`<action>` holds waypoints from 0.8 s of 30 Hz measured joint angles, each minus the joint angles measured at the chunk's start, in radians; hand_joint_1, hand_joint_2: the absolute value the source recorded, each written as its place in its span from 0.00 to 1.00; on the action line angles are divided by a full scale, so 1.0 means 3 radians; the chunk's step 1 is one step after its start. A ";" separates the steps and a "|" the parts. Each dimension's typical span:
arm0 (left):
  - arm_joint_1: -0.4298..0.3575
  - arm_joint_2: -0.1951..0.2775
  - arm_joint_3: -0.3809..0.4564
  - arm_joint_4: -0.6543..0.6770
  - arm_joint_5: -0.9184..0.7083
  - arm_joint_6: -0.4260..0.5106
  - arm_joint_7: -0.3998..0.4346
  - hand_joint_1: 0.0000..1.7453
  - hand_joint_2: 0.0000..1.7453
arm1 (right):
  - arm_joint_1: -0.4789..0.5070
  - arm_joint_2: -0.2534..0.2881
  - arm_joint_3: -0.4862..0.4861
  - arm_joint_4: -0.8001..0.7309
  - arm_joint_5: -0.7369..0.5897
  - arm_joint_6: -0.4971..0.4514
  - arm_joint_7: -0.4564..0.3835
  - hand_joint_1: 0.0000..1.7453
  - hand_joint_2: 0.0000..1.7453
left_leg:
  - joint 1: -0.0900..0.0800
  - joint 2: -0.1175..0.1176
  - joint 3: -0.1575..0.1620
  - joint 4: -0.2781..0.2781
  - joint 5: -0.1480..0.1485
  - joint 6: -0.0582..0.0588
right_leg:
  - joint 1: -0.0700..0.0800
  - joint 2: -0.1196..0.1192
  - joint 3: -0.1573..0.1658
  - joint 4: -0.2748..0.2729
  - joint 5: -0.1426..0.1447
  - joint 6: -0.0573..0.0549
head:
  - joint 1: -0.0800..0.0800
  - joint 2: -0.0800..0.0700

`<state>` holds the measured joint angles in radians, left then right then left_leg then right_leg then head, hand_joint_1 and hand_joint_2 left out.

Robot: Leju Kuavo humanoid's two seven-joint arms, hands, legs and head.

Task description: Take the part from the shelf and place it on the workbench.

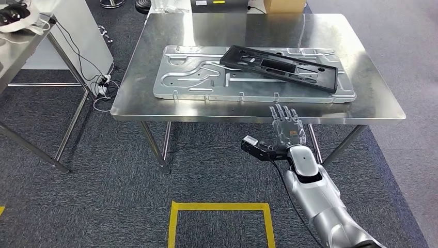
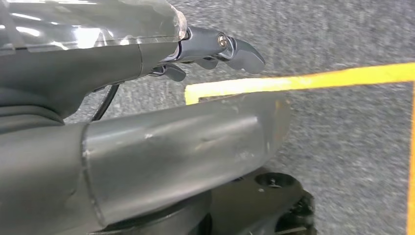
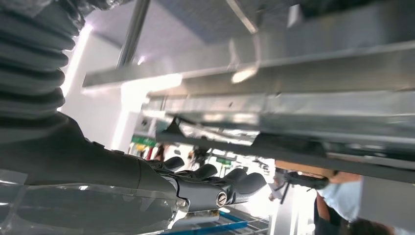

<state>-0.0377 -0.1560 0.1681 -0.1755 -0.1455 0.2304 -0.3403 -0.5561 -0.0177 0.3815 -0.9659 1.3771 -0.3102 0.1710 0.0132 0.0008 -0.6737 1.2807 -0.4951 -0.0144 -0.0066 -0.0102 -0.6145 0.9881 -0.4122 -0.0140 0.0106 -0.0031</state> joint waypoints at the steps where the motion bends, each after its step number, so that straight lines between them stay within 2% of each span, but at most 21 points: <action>1: 0.0001 0.0000 0.0007 0.0000 0.0002 0.0014 0.0002 0.00 0.00 | 0.0109 0.0004 -0.0003 -0.0088 -0.0056 -0.0088 -0.0027 0.00 0.00 | 0.0013 -0.0003 0.0149 -0.0178 0.0087 -0.0012 | -0.0009 -0.0003 -0.0043 0.0025 0.0019 0.0020 | 0.0000 0.0000; 2: 0.0004 -0.0001 0.0015 0.0000 0.0004 0.0025 0.0003 0.00 0.00 | 0.0226 0.0010 -0.0009 -0.0185 -0.0108 -0.0176 -0.0054 0.00 0.00 | 0.0014 -0.0010 0.0332 -0.0426 0.0081 -0.0017 | -0.0012 -0.0006 -0.0076 0.0056 0.0031 0.0038 | -0.0001 0.0000; 3: 0.0006 -0.0001 0.0024 0.0000 0.0006 0.0032 0.0003 0.00 0.00 | 0.0341 0.0019 -0.0016 -0.0280 -0.0151 -0.0253 -0.0080 0.00 0.00 | 0.0012 -0.0016 0.0491 -0.0660 0.0012 -0.0007 | -0.0011 -0.0007 -0.0100 0.0084 0.0041 0.0057 | -0.0001 0.0000; 4: 0.0008 -0.0001 0.0036 0.0000 0.0008 0.0037 0.0002 0.00 0.00 | 0.0442 0.0028 -0.0022 -0.0366 -0.0180 -0.0313 -0.0100 0.00 0.00 | 0.0006 -0.0021 0.0598 -0.0833 -0.0071 0.0011 | -0.0008 -0.0007 -0.0116 0.0105 0.0053 0.0075 | 0.0000 0.0000; 5: 0.0010 -0.0001 0.0046 0.0000 0.0008 0.0038 0.0000 0.00 0.00 | 0.0527 0.0036 -0.0026 -0.0435 -0.0197 -0.0347 -0.0111 0.00 0.00 | -0.0005 -0.0022 0.0648 -0.0921 -0.0126 0.0036 | -0.0005 -0.0006 -0.0125 0.0113 0.0070 0.0095 | 0.0000 0.0000; 7: 0.0011 -0.0002 0.0060 0.0000 0.0010 0.0041 -0.0002 0.00 0.00 | 0.0641 0.0047 -0.0030 -0.0534 -0.0212 -0.0369 -0.0121 0.00 0.00 | -0.0009 -0.0009 0.0635 -0.0945 -0.0118 0.0099 | -0.0013 0.0000 -0.0137 0.0120 0.0089 0.0137 | 0.0001 0.0000; 8: 0.0010 -0.0002 0.0063 0.0000 0.0011 0.0041 -0.0003 0.00 0.00 | 0.0682 0.0051 -0.0034 -0.0575 -0.0218 -0.0369 -0.0122 0.00 0.00 | -0.0010 0.0001 0.0627 -0.0948 -0.0096 0.0133 | -0.0020 0.0005 -0.0160 0.0163 0.0050 0.0156 | 0.0001 0.0000; 9: 0.0009 -0.0002 0.0064 0.0000 0.0013 0.0042 -0.0004 0.00 0.00 | 0.0711 0.0051 -0.0039 -0.0611 -0.0223 -0.0369 -0.0123 0.00 0.00 | -0.0010 0.0010 0.0614 -0.0954 -0.0072 0.0164 | -0.0025 0.0010 -0.0207 0.0270 -0.0036 0.0170 | 0.0002 0.0000; 10: 0.0009 -0.0003 0.0065 0.0000 0.0014 0.0043 -0.0005 0.00 0.00 | 0.0735 0.0051 -0.0046 -0.0641 -0.0229 -0.0368 -0.0125 0.00 0.00 | -0.0013 0.0020 0.0595 -0.0955 -0.0048 0.0188 | -0.0028 0.0015 -0.0282 0.0451 -0.0163 0.0180 | 0.0003 0.0000; 12: 0.0013 -0.0003 0.0070 0.0000 0.0021 0.0051 -0.0009 0.00 0.00 | 0.0796 0.0052 -0.0066 -0.0690 -0.0263 -0.0382 -0.0146 0.00 0.00 | -0.0028 0.0029 0.0549 -0.0951 -0.0012 0.0210 | -0.0026 0.0019 -0.0448 0.0898 -0.0406 0.0191 | 0.0002 0.0000; 13: 0.0015 -0.0004 0.0077 0.0000 0.0030 0.0060 -0.0014 0.00 0.00 | 0.0858 0.0057 -0.0086 -0.0724 -0.0295 -0.0406 -0.0167 0.00 0.00 | -0.0036 0.0031 0.0530 -0.0949 0.0001 0.0215 | -0.0024 0.0021 -0.0484 0.1040 -0.0459 0.0191 | 0.0002 0.0000; 14: 0.0017 -0.0005 0.0088 0.0000 0.0043 0.0069 -0.0020 0.00 0.00 | 0.0942 0.0066 -0.0109 -0.0764 -0.0335 -0.0443 -0.0194 0.00 0.00 | -0.0044 0.0030 0.0517 -0.0948 0.0010 0.0219 | -0.0021 0.0021 -0.0464 0.1072 -0.0456 0.0183 | 0.0002 0.0000; 15: 0.0020 -0.0008 0.0104 0.0000 0.0057 0.0081 -0.0030 0.00 0.00 | 0.1059 0.0080 -0.0144 -0.0813 -0.0388 -0.0496 -0.0230 0.00 0.00 | -0.0051 0.0026 0.0512 -0.0948 0.0016 0.0220 | -0.0014 0.0021 -0.0364 0.0955 -0.0394 0.0165 | 0.0002 0.0000; 16: 0.0025 -0.0012 0.0123 0.0000 0.0074 0.0091 -0.0040 0.00 0.00 | 0.1192 0.0100 -0.0185 -0.0863 -0.0463 -0.0552 -0.0276 0.00 0.00 | -0.0057 0.0021 0.0513 -0.0948 0.0018 0.0220 | -0.0002 0.0020 -0.0212 0.0731 -0.0302 0.0137 | 0.0002 0.0000; 18: 0.0034 -0.0026 0.0163 0.0000 0.0106 0.0114 -0.0063 0.00 0.00 | 0.1459 0.0149 -0.0290 -0.0929 -0.0723 -0.0655 -0.0416 0.00 0.00 | -0.0073 0.0016 0.0511 -0.0943 0.0017 0.0210 | 0.0028 0.0004 0.0070 0.0268 -0.0186 0.0068 | 0.0001 0.0000; 19: 0.0037 -0.0033 0.0184 0.0000 0.0121 0.0125 -0.0072 0.00 0.00 | 0.1580 0.0179 -0.0351 -0.0940 -0.0899 -0.0691 -0.0508 0.00 0.00 | -0.0076 0.0019 0.0506 -0.0941 0.0017 0.0199 | 0.0041 -0.0003 0.0137 0.0141 -0.0170 0.0045 | 0.0001 0.0000; 21: 0.0039 -0.0042 0.0227 0.0000 0.0146 0.0140 -0.0087 0.00 0.00 | 0.1790 0.0238 -0.0491 -0.0929 -0.1276 -0.0729 -0.0704 0.00 0.00 | -0.0072 0.0028 0.0499 -0.0942 0.0018 0.0169 | 0.0058 -0.0003 0.0150 0.0085 -0.0174 0.0026 | 0.0002 0.0000; 22: 0.0040 -0.0046 0.0246 0.0000 0.0154 0.0146 -0.0092 0.00 0.00 | 0.1868 0.0267 -0.0561 -0.0910 -0.1435 -0.0731 -0.0809 0.00 0.00 | -0.0070 0.0033 0.0495 -0.0934 0.0008 0.0152 | 0.0047 0.0002 0.0154 0.0067 -0.0164 0.0016 | 0.0002 0.0000; 24: 0.0040 -0.0051 0.0288 0.0000 0.0176 0.0161 -0.0101 0.00 0.00 | 0.1968 0.0325 -0.0731 -0.0799 -0.1672 -0.0718 -0.1022 0.00 0.00 | -0.0066 0.0030 0.0456 -0.0834 -0.0081 0.0114 | 0.0022 0.0011 0.0169 0.0016 -0.0137 -0.0010 | 0.0001 0.0000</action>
<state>-0.0258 -0.1713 0.2544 -0.1755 -0.0926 0.2787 -0.3705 0.0344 0.0798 0.1622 -1.2057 0.8757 -0.5257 -0.1356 -0.0068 0.0097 -0.5368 1.0304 -0.5195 0.0199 0.0001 -0.0071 -0.5637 0.9929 -0.4533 -0.0171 0.0109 -0.0031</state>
